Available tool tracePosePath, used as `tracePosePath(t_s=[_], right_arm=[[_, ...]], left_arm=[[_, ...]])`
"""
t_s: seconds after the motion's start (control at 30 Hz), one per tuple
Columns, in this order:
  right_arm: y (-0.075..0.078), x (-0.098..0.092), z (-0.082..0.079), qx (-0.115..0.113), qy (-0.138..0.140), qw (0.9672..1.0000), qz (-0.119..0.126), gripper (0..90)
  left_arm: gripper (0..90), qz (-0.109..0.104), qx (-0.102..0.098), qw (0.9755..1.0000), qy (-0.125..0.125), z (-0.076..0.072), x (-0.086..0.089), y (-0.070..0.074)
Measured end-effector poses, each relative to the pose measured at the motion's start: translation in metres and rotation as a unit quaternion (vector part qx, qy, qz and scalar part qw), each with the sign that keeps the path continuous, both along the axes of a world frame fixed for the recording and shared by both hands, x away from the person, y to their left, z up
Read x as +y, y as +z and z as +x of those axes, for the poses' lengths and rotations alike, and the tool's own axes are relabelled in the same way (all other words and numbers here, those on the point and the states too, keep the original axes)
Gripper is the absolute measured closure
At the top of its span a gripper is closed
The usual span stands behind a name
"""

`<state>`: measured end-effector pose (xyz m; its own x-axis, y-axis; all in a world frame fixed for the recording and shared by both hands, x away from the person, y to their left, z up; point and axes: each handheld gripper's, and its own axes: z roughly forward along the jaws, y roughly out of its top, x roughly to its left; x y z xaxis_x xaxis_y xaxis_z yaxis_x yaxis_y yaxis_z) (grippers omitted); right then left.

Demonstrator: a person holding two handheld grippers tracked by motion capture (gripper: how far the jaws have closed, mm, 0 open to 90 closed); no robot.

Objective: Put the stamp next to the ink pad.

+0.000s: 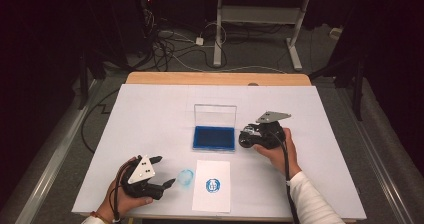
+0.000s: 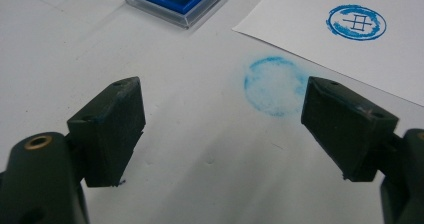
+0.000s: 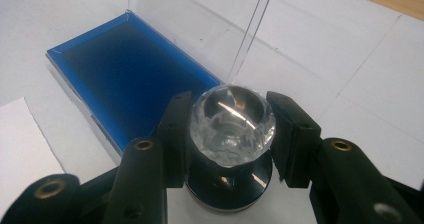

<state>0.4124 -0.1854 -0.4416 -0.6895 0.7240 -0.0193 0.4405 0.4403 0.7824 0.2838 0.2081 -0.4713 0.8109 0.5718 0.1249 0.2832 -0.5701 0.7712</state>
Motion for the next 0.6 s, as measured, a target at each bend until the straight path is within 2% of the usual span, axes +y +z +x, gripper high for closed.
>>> tracePosePath(t_s=[0.4, 0.6], right_arm=[[-0.0002, 0.0004, -0.002, -0.003, -0.002, 1.0, -0.002, 56.1], [0.0026, -0.0001, -0.0029, -0.013, -0.005, 0.9999, -0.003, 52.1]], left_arm=[[17.4, -0.003, -0.003, 1.0, -0.003, -0.0007, 0.0008, 0.0004], [17.3, -0.002, -0.004, 1.0, -0.004, -0.0007, 0.0005, 0.0008]])
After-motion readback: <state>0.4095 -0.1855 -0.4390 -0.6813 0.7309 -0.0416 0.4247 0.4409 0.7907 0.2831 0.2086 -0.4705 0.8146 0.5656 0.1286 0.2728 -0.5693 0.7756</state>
